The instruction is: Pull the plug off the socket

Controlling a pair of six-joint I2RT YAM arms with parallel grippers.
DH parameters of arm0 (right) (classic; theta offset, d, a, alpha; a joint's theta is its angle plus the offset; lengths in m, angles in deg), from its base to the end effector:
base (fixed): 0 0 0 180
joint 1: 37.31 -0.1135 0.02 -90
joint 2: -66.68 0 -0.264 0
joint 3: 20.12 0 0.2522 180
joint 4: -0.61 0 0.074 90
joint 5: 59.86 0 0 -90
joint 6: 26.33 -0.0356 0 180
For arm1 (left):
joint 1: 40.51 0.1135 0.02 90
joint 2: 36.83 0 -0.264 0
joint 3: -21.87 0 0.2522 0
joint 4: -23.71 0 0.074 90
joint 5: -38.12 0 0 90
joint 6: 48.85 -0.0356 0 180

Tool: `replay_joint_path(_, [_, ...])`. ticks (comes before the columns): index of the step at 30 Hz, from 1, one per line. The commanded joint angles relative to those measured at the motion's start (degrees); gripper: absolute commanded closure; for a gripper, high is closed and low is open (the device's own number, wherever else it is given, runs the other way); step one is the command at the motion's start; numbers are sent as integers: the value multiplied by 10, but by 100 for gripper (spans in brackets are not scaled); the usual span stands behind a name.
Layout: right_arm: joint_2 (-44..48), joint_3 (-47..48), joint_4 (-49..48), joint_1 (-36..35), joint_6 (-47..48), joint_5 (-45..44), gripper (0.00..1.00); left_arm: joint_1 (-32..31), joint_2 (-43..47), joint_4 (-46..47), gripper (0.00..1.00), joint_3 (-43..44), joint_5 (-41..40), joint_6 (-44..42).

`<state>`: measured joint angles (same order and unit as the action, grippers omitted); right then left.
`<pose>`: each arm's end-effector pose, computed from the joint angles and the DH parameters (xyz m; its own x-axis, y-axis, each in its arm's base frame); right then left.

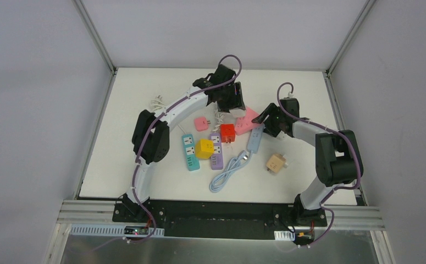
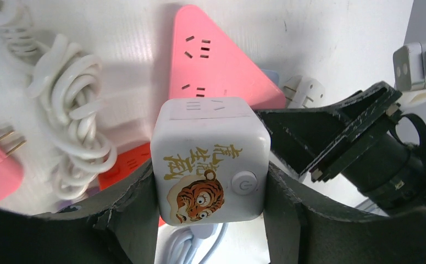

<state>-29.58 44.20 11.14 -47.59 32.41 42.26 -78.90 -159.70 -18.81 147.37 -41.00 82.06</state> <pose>0.3362 0.0686 0.1690 -0.7375 0.3819 -0.5570 0.0653 0.8613 0.5040 0.3868 -0.3150 0.2769 -0.8536 -0.1442 -0.5006 0.2175 0.7745 -0.5940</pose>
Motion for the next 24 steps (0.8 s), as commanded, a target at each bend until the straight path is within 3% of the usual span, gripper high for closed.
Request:
replay_joint_path(1, [-5, -31, 95, 3, 17, -88, 100, 9, 103, -1, 100, -30, -40, -33])
replay_joint_path(5, [10, -23, 97, 3, 18, -78, 100, 29, 182, 2, 100, -118, -77, -55])
replay_joint_path(8, [12, -5, 115, 3, 20, -76, 96, 48, 257, 13, 100, -231, -102, -64])
replay_joint_path(14, [6, 44, 152, 5, 40, -56, 66, 89, 404, 28, 100, -442, -105, -66])
replay_joint_path(17, [13, 54, 154, 7, 41, -45, 56, 113, 468, 38, 100, -539, -101, -54])
replay_joint_path(24, [53, 56, 153, 8, 45, -40, 30, 154, 594, 37, 100, -694, -97, -40])
